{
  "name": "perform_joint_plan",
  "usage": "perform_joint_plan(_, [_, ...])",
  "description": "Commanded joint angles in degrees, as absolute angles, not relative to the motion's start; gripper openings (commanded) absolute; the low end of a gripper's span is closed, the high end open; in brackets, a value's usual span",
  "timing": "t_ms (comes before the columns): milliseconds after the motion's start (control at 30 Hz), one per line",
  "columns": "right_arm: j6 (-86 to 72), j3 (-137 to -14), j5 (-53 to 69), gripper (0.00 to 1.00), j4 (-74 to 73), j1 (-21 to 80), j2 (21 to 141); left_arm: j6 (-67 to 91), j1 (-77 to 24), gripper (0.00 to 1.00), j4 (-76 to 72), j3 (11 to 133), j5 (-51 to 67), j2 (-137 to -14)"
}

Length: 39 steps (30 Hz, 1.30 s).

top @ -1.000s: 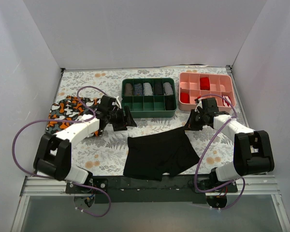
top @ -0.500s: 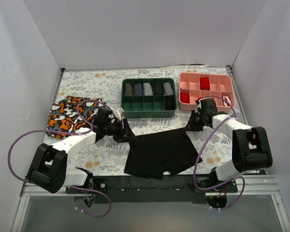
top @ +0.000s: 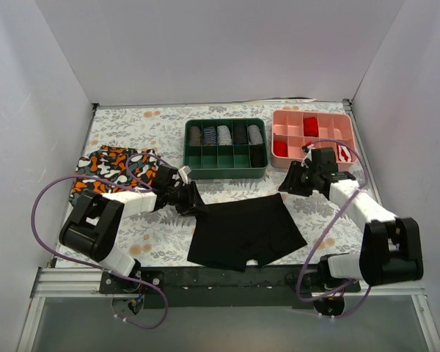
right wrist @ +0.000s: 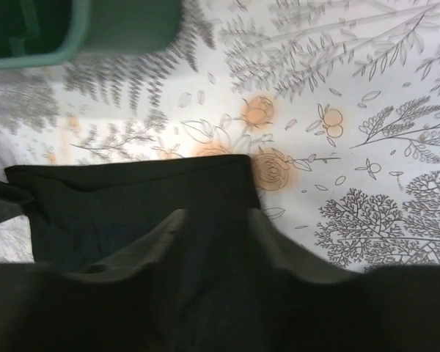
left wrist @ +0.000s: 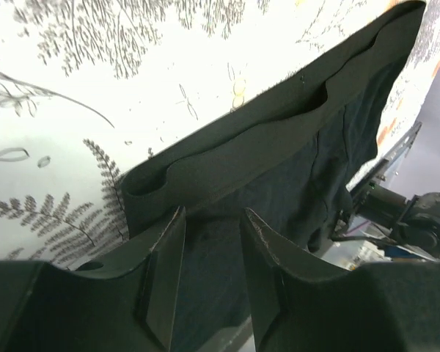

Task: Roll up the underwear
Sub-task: Flatten out the underwear at the center of the board.

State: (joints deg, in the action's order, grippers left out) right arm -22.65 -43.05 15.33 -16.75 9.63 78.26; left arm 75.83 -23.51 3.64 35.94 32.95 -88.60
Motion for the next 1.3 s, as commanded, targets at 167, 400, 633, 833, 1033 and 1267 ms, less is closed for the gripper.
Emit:
perform_joint_plan(167, [-25.82, -38.94, 23.03, 0.56, -20.83, 21.42, 57.41, 73.04, -23.64, 0.37, 0.70, 38.40, 28.65, -86.13])
perform_joint_plan(400, [-36.11, -35.68, 18.74, 0.42, -14.42, 46.80, 57.21, 72.78, -23.64, 0.37, 0.44, 39.46, 29.97, -88.41])
perform_joint_plan(633, [-38.76, -42.44, 13.11, 0.31, -9.58, 59.31, 73.00, 72.51, -23.64, 0.37, 0.53, 40.43, 30.24, -88.95])
perform_joint_plan(833, [-39.11, -47.28, 12.39, 0.28, -5.20, 62.14, 83.13, 71.28, -23.73, 0.36, 1.32, 40.35, 30.41, -88.95])
perform_joint_plan(1033, [-38.85, -49.66, 13.01, 0.27, -5.63, 63.45, 89.46, 70.58, -23.73, 0.36, 0.97, 40.34, 30.06, -90.26])
perform_joint_plan(1267, [-39.55, -48.25, 12.57, 0.24, -7.29, 65.65, 92.64, 70.31, -23.64, 0.34, 0.26, 41.04, 29.09, -92.46])
